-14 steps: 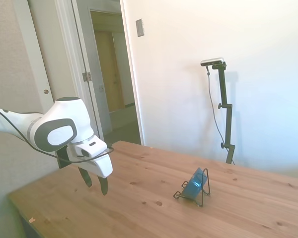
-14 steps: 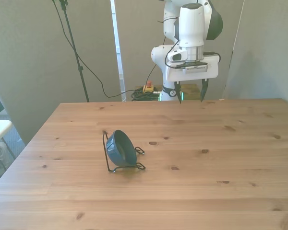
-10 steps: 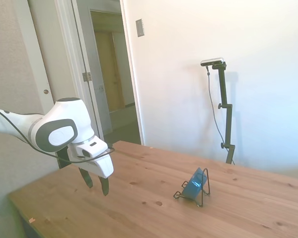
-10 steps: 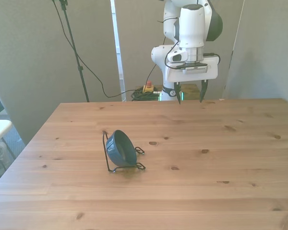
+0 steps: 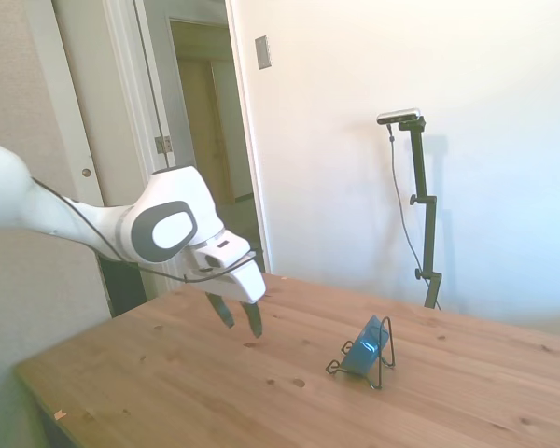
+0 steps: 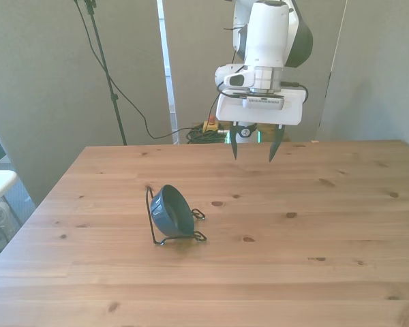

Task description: Unload the bowl

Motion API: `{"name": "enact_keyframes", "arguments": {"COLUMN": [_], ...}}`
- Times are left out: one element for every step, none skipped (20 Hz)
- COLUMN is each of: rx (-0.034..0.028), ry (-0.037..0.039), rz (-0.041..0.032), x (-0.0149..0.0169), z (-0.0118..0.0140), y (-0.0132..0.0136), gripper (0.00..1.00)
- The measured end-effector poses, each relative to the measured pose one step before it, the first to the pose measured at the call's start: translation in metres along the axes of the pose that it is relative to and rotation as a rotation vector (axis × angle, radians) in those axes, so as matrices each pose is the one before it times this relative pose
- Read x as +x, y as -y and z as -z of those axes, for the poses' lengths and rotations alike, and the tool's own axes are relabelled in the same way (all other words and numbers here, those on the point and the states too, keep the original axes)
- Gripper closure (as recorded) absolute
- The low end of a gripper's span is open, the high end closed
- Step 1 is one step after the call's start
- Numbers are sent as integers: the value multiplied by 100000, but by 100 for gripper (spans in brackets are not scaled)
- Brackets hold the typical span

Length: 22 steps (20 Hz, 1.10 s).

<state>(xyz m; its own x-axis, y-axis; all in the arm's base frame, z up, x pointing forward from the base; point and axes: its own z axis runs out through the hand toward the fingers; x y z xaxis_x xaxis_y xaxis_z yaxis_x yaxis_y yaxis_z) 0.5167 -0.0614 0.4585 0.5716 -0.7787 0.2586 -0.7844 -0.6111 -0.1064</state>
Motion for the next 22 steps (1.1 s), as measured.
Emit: {"name": "enact_keyframes", "arguments": {"rx": [-1149, -1168, -1213, -1311, -1586, -1456, -1442, -865, -756, -408, -330, -249, -219, -357, -524, -655, -776, -881, -855, -739, -831, -886], "ry": [-1740, -1557, -1389, -1333, -1733, -1534, -1733, -1013, -1325, -1055, -1001, -799, -701, -677, -805, -868, -987, -998, -571, -564, -908, -669], "rz": [-1998, -2206, -2030, -2294, -2517, -2614, -2789, -2269, -2210, -1912, -1948, -1736, -1318, -1118, -1050, -1097, -1206, -1060, -710, -838, -529, -528], "x": [1559, 1463, 1362, 1398, 1376, 1241, 1165, 873, 864, 718, 631, 527, 415, 276, 197, 91, 88, 24, -2, -49, -95, -164], "z": [-321, -358, -399, -461, -450, -414, -359, -280, -142, -80, -61, -99, -129, -219, -302, -333, -339, -303, -224, -152, -100, -68], "y": [-9, -156, -276, -412, -462, -445, -435, -290, -224, -122, -41, 24, 138, 204, 298, 289, 315, 232, 237, 161, 167, 120], "gripper": [0, 0, 0, 0, 0, 0, 0, 0, 0, 0, 0, 0, 0, 0, 0, 0, 0, 0, 0, 0, 0, 0]}}
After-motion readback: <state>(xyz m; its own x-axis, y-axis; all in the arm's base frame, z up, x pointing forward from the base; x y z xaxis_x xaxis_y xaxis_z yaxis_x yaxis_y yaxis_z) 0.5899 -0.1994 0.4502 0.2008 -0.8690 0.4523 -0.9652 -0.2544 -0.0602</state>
